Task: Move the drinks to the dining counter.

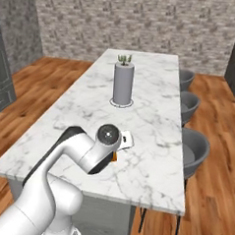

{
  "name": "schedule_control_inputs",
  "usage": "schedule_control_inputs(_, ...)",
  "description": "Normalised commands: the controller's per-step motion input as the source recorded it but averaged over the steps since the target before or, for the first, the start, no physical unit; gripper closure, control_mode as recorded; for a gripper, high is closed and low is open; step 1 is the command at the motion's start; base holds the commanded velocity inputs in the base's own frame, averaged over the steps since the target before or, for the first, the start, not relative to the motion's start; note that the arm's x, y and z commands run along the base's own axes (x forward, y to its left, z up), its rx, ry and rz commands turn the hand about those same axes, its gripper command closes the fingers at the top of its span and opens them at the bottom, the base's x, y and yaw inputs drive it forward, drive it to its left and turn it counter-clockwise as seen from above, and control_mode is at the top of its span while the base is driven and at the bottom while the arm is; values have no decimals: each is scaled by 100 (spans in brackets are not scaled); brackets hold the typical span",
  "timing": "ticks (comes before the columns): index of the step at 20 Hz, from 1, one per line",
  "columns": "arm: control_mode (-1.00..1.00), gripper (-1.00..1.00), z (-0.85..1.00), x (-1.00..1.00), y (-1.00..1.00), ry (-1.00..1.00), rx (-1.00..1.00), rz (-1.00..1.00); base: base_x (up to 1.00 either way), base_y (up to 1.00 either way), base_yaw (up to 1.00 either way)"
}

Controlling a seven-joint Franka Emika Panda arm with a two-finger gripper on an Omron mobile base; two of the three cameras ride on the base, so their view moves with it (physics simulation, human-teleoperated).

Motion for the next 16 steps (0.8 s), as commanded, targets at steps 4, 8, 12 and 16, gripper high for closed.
schedule_control_inputs(4,100,100,0,0,0,0,0,0,58,0,34)
schedule_control_inputs(8,100,100,0,0,0,0,0,0,13,0,8)
schedule_control_inputs(12,-100,100,0,0,0,0,0,0,0,0,2)
schedule_control_inputs(16,-100,100,-7,13,0,0,0,0,0,0,0)
